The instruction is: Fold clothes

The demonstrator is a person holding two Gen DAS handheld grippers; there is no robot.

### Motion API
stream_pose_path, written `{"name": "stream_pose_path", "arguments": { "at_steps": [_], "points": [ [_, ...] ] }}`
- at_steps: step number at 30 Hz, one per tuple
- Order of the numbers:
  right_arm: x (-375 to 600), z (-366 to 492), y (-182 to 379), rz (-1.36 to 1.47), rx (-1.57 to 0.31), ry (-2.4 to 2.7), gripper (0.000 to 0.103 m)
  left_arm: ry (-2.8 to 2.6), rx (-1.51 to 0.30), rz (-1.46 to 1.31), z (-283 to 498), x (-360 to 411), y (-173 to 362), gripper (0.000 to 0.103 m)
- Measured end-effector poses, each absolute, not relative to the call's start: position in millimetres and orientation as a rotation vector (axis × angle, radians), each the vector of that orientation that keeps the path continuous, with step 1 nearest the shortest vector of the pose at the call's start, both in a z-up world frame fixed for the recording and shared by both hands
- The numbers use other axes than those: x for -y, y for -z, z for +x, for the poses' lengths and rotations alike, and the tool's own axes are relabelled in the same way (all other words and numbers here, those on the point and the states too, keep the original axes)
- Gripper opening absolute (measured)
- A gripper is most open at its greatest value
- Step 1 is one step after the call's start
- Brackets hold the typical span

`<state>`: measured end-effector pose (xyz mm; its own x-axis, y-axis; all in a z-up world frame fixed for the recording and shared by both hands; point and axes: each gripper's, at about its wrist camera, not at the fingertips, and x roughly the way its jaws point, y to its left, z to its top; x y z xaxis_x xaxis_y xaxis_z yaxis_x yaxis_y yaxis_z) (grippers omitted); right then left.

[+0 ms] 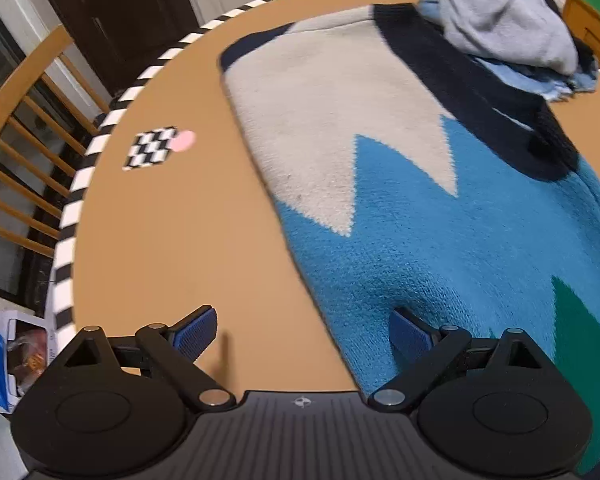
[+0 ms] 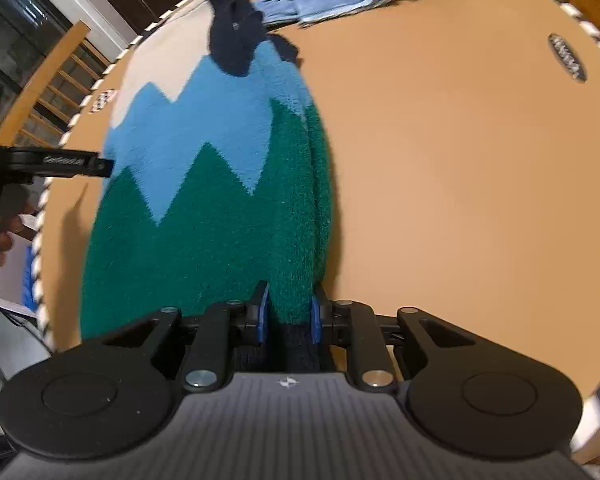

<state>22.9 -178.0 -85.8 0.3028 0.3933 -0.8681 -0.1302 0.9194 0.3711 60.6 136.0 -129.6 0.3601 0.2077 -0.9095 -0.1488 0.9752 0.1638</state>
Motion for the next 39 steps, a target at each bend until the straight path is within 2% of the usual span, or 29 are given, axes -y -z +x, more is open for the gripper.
{"name": "stream_pose_path", "arguments": {
  "at_steps": [6,8,10,14,18,19,20,23,25,30,39],
  "points": [
    [188,17,89,0.355,-1.223,-0.383,0.026,-0.218,-1.159,0.138,61,-141,120,0.088],
    [210,17,89,0.434,-1.228,-0.392,0.040,-0.183,-1.128,0.172,46,-132,107,0.088],
    [230,16,86,0.459,-1.209,-0.391,0.046,-0.115,-1.094,0.159,27,-115,93,0.088],
    [268,15,93,0.613,-1.229,-0.429,0.050,0.156,-1.095,0.000,1,-69,89,0.086],
    [285,14,113,0.762,-1.281,-0.475,0.053,0.325,-1.152,-0.069,-7,-26,113,0.071],
    [286,13,117,0.780,-1.295,-0.482,0.055,0.330,-1.164,-0.049,-7,-17,121,0.065],
    [287,13,121,0.798,-1.310,-0.490,0.059,0.334,-1.174,-0.027,-7,-8,128,0.064],
    [281,15,129,0.826,-1.336,-0.548,0.060,0.315,-1.168,0.051,-9,2,138,0.061],
    [275,16,131,0.822,-1.362,-0.590,0.059,0.302,-1.174,0.111,-10,4,139,0.047],
    [263,15,133,0.795,-1.440,-0.673,0.054,0.281,-1.208,0.064,-1,-7,141,0.043],
    [274,4,142,0.891,-1.522,-0.672,0.053,0.278,-1.214,0.013,8,-10,143,0.043]
  ]
}}
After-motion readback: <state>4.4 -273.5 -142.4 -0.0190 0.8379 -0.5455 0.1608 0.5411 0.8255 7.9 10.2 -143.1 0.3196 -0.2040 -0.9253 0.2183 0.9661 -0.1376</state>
